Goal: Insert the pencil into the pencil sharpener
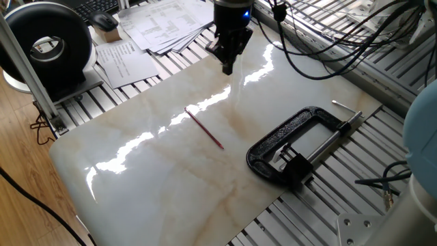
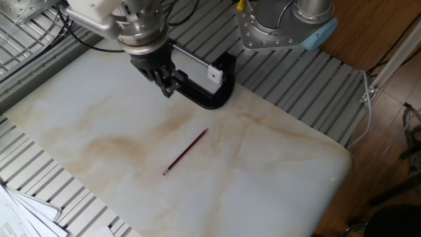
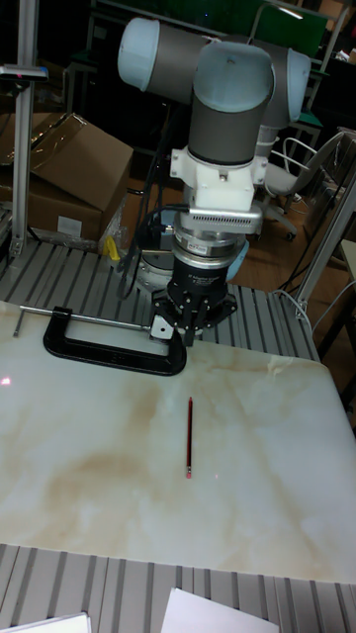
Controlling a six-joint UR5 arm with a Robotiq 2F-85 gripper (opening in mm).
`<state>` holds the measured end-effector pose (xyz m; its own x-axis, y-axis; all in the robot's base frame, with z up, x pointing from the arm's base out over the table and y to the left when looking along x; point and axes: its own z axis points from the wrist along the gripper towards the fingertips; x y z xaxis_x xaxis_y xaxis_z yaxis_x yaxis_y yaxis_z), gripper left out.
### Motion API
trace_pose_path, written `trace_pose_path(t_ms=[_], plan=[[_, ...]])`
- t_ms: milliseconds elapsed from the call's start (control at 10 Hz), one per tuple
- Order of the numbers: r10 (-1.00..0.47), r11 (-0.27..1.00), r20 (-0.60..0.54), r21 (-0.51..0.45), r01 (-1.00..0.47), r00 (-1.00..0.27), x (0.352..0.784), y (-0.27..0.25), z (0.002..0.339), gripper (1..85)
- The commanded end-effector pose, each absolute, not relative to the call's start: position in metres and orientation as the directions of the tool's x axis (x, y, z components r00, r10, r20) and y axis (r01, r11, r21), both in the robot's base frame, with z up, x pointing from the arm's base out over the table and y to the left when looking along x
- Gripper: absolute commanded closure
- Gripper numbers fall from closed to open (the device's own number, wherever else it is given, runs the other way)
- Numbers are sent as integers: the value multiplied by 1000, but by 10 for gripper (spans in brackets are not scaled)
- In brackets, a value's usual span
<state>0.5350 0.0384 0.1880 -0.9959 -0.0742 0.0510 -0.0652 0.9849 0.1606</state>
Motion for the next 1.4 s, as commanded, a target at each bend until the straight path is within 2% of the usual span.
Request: trace_pose_path(t_ms=[0, 100, 200, 400, 700, 900, 1000, 1300], plan=[[-83, 969, -17, 233, -85, -996, 570, 69, 170, 670], [-116, 973, -27, 199, -119, -993, 581, 74, 160, 447], [-107, 976, -22, 189, -109, -994, 584, 79, 162, 407], [-95, 987, -25, 128, -97, -995, 586, 65, 174, 403], [-75, 992, -43, 96, -79, -996, 592, 57, 173, 403], [-50, 996, -65, 76, -55, -997, 611, 67, 137, 400], [-51, 998, -52, 38, -53, -997, 612, 58, 134, 400], [-95, 995, -15, 41, -96, -995, 602, 56, 139, 403]])
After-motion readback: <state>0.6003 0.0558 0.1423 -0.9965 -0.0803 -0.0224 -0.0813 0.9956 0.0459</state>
